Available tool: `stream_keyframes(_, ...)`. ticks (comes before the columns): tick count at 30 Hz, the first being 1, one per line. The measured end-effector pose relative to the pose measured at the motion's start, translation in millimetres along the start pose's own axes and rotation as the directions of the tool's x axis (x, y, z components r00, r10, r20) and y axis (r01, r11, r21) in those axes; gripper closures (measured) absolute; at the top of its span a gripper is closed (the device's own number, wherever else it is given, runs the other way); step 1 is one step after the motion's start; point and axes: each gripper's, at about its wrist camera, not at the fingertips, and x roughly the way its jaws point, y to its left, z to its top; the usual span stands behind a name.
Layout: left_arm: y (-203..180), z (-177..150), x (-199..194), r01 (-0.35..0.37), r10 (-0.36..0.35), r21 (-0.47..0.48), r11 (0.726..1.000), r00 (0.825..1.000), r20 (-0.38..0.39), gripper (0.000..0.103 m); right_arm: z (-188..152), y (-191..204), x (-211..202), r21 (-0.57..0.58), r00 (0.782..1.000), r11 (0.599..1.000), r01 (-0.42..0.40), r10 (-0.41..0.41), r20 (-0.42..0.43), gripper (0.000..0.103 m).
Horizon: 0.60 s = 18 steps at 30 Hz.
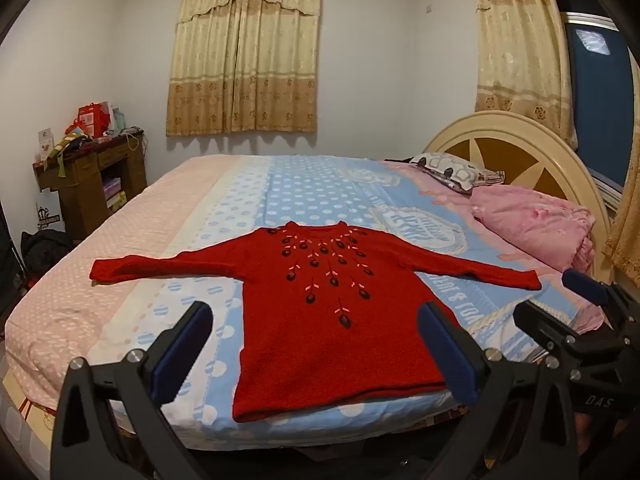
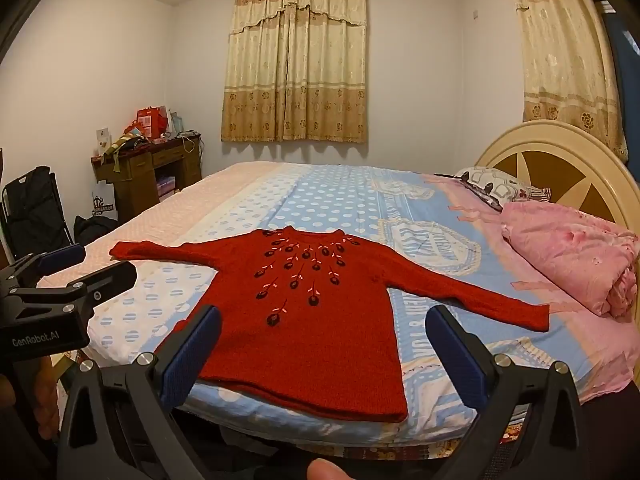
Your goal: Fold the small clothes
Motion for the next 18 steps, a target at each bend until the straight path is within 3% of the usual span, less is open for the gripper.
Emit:
stream_keyframes(13,5,0,2,-0.007,0.007,-0.016,1.0,1.0,0.005,0.0,-15,8,5,-0.005,1.0,1.0,0.0,0.0,0.001,0.001)
stream_keyframes(18,7,0,3,-0.005,0.005,-0.018,1.0,1.0,0.004,0.0,-6,-3,5,0.006,1.0,1.0,-0.008,0.008,-0.006,0.001)
